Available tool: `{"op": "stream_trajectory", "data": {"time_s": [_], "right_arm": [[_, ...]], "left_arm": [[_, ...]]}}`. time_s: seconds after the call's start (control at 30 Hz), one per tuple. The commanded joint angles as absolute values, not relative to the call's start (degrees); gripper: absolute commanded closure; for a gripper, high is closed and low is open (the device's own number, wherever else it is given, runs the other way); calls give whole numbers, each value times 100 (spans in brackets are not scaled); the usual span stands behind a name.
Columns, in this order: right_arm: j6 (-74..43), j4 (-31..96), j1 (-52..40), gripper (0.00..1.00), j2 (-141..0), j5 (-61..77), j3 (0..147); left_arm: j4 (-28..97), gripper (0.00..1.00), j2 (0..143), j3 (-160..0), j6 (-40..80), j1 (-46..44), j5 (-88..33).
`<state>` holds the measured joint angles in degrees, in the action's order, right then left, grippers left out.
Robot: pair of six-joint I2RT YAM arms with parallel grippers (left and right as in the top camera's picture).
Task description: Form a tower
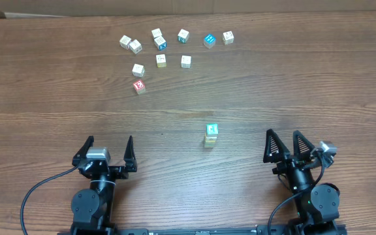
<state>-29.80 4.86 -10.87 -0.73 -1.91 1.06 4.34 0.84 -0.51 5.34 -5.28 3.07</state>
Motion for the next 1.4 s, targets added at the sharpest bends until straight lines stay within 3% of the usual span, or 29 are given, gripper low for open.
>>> {"op": "stream_trajectory", "data": {"time_s": [0.0,0.5,1.37], "right_arm": [[-2961,464,-1039,0,-12,-233,43],[-2961,464,-370,0,-16,-233,45],[-2961,462,-685,0,-16,-231,45]], "left_arm": [[423,0,21,-27,403,-565,314],[423,1,21,-27,403,-565,314],[423,0,21,-27,403,-565,314]]}}
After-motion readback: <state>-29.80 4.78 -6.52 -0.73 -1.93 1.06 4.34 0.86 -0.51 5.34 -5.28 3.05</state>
